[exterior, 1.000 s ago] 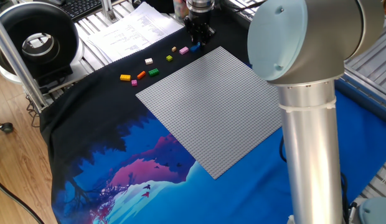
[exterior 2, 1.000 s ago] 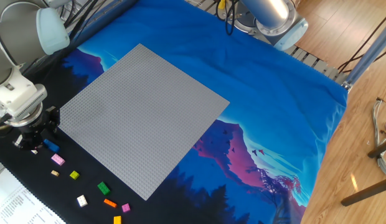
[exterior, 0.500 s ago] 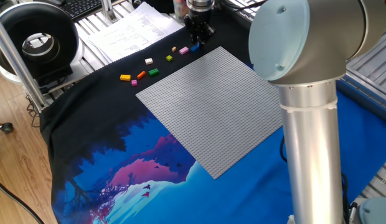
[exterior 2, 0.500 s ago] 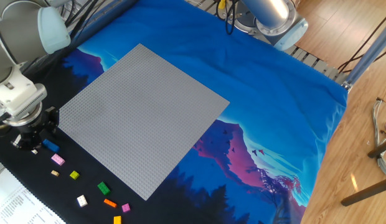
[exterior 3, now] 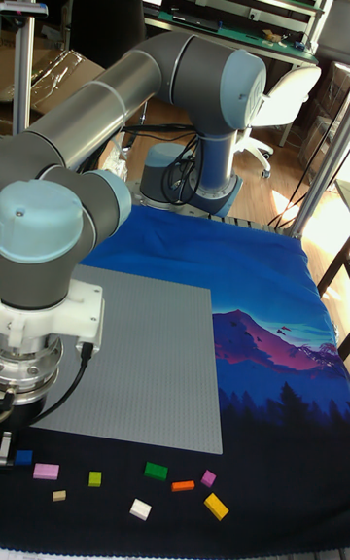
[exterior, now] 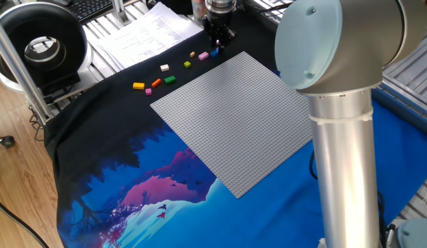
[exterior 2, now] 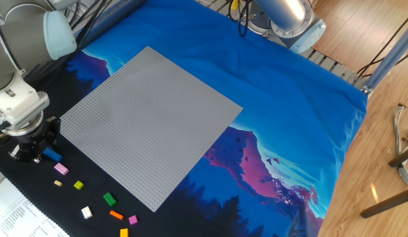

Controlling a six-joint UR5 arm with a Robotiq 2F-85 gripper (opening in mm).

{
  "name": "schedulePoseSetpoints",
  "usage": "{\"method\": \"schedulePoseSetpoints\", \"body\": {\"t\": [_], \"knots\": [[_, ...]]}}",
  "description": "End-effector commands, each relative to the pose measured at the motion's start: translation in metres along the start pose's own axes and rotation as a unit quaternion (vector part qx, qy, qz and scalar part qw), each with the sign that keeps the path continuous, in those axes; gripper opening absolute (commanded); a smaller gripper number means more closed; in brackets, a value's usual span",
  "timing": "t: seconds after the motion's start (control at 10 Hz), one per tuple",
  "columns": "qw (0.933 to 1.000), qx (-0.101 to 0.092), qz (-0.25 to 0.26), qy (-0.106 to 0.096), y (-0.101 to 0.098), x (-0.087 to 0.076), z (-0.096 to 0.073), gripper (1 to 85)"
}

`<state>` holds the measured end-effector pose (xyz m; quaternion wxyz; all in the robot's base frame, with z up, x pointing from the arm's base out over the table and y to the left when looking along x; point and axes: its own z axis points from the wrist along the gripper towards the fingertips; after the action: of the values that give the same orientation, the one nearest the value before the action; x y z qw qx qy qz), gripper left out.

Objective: Build with small Lego blocks

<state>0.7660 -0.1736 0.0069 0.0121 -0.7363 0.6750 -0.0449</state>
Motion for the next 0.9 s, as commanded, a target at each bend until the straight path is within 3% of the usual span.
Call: {"method": "schedulePoseSetpoints", "body": {"t": [0.0, 0.5, 0.8], "knots": [[1.0, 0.003, 0.007, -0.004, -0.0018, -0.0011, 0.0007, 34.7], [0.9997, -0.008, 0.02, -0.009, 0.0051, -0.0051, 0.0013, 34.7], [0.9996, -0.008, 0.026, -0.012, 0.0051, -0.0077, 0.0029, 29.7]]}}
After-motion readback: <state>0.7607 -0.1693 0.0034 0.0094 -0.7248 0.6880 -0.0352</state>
